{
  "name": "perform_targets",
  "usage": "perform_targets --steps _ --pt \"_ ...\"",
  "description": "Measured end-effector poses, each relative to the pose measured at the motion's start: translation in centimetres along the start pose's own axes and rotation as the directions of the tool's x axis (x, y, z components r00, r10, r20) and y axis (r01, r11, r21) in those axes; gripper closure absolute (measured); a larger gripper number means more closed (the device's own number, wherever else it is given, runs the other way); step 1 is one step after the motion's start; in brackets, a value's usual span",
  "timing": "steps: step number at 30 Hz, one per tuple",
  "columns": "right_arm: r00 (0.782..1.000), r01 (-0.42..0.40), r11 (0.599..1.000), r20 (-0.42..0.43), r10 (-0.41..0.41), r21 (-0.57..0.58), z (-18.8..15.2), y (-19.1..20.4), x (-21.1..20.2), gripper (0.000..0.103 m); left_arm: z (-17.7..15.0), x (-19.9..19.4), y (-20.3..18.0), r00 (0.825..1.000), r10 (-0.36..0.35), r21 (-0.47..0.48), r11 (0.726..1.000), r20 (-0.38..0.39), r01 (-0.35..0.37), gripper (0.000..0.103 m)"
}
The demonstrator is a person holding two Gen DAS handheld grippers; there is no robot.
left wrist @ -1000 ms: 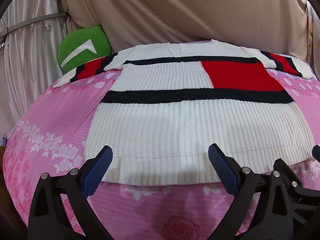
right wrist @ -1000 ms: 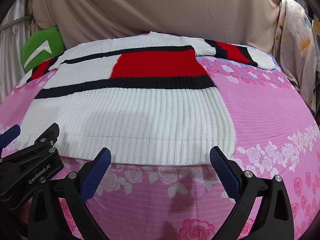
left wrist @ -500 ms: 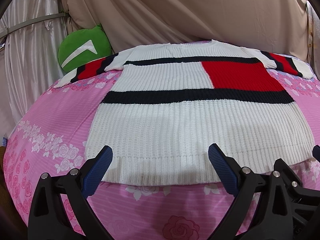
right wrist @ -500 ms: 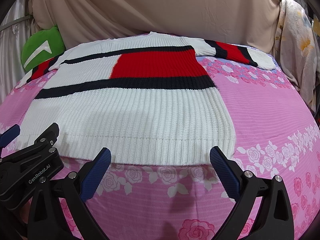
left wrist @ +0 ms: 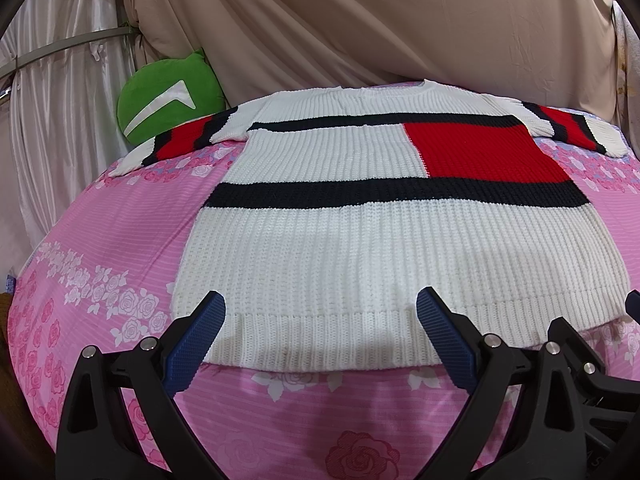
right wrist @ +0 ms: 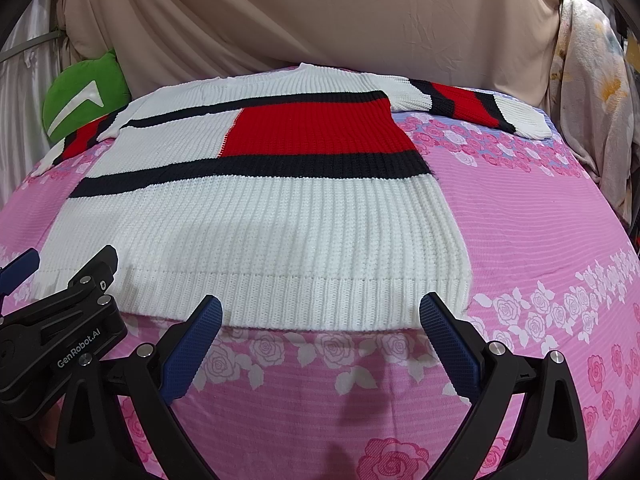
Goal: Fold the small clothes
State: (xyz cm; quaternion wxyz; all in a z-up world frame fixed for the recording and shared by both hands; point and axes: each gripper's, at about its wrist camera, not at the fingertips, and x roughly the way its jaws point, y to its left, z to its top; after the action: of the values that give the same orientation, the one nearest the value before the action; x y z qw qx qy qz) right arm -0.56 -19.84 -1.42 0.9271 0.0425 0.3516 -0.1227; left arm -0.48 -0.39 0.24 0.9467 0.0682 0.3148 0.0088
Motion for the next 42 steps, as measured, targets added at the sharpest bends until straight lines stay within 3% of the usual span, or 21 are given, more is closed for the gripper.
perform_targets --steps 23,25,28,31,36,40,42 --pt "1.0 -0.002 1.0 -0.003 0.002 0.001 0.0 0.0 0.0 0.005 0.0 0.0 0.1 1.0 0.001 0.002 1.0 0.0 -0.001 0.009" --pt "1.0 -0.013 1.0 -0.007 0.013 0.005 0.0 -0.1 0.1 0.005 0.1 -0.1 0.2 1.0 -0.005 0.0 1.0 -0.001 0.005 0.009" --pt "0.995 -0.096 0.995 -0.01 0.096 0.018 0.8 -1.2 -0.2 0.008 0.7 -0.3 0.6 0.998 -0.064 -0.017 0.998 -0.029 0.063 0.008" --pt "0.997 -0.063 0.997 0.041 0.062 0.036 3.5 -4.1 -0.9 0.008 2.7 -1.1 1.5 0.994 -0.112 -0.027 0.993 0.003 0.112 0.008" --pt "0.997 -0.019 0.985 0.081 0.005 0.174 11.3 -14.1 1.1 0.005 7.6 -0.3 4.3 0.992 -0.112 -0.051 0.992 0.055 0.114 0.007" --pt "1.0 0.002 0.924 0.02 -0.011 0.383 15.9 -23.7 7.0 0.006 10.4 3.1 6.7 0.991 -0.132 -0.114 0.984 0.021 0.134 0.007" --pt "0.999 0.047 0.891 0.001 -0.054 0.452 17.9 -28.0 10.0 0.011 11.5 5.2 8.0 0.991 -0.136 -0.156 0.979 0.005 0.135 0.007"
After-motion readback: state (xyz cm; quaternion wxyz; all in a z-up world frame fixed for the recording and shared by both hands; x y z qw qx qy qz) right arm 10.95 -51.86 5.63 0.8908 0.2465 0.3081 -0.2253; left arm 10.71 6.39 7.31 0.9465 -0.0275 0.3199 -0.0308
